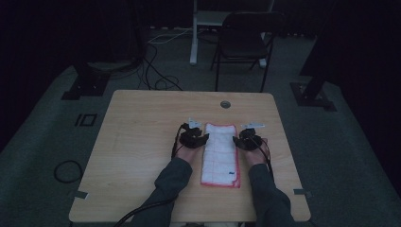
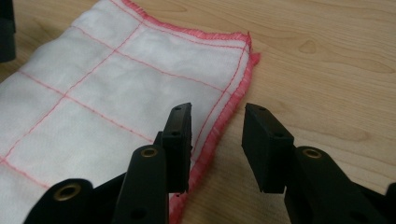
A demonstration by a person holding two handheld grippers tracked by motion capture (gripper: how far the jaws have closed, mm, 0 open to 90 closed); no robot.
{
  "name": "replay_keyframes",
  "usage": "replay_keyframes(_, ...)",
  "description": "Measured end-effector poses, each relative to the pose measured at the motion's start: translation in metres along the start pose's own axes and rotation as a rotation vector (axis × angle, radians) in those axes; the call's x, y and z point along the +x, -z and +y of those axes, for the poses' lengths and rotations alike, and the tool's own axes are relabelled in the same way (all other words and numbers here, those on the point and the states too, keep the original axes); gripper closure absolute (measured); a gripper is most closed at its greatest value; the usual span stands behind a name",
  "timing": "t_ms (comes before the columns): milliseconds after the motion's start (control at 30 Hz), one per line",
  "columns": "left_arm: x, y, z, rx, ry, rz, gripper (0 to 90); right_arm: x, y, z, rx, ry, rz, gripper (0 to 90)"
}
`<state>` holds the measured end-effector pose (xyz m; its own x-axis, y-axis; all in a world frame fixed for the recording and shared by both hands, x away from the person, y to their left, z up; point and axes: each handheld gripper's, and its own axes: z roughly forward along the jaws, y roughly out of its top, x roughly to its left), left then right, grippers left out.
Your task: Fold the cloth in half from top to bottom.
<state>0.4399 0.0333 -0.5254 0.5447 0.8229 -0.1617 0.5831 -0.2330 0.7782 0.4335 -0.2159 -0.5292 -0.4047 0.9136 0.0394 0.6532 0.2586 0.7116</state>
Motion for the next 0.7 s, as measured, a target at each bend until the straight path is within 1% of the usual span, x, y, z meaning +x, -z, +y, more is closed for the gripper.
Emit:
replay_keyframes(100,0.001,-0.005,0.002,0.012,0.012,0.012,58.3,-0.001,-0.005,0.000,0.000,-0.024,0.002,61.5)
replay_keyframes(200,-0.001,-0.008,0.003,0.026,0.010,0.023,58.4,0.001,-0.008,-0.001,0.000,-0.028,-0.002,61.3)
replay_keyframes(333,0.000,-0.013,0.003,0.039,0.019,0.032,58.3,0.001,-0.009,0.002,-0.003,-0.037,-0.005,60.8)
replay_keyframes(533,0.003,-0.019,0.000,0.057,0.030,0.039,58.2,-0.001,-0.012,0.006,0.005,-0.025,-0.015,59.9)
replay_keyframes(633,0.004,-0.022,-0.001,0.067,0.037,0.039,58.1,-0.002,-0.015,0.007,0.001,-0.052,-0.002,59.2)
replay_keyframes(667,0.004,-0.022,-0.001,0.073,0.032,0.042,57.7,-0.003,-0.017,0.007,-0.002,-0.068,0.000,58.0)
replay_keyframes(700,0.004,-0.022,-0.001,0.073,0.032,0.042,57.6,-0.003,-0.018,0.007,-0.001,-0.073,-0.002,57.6)
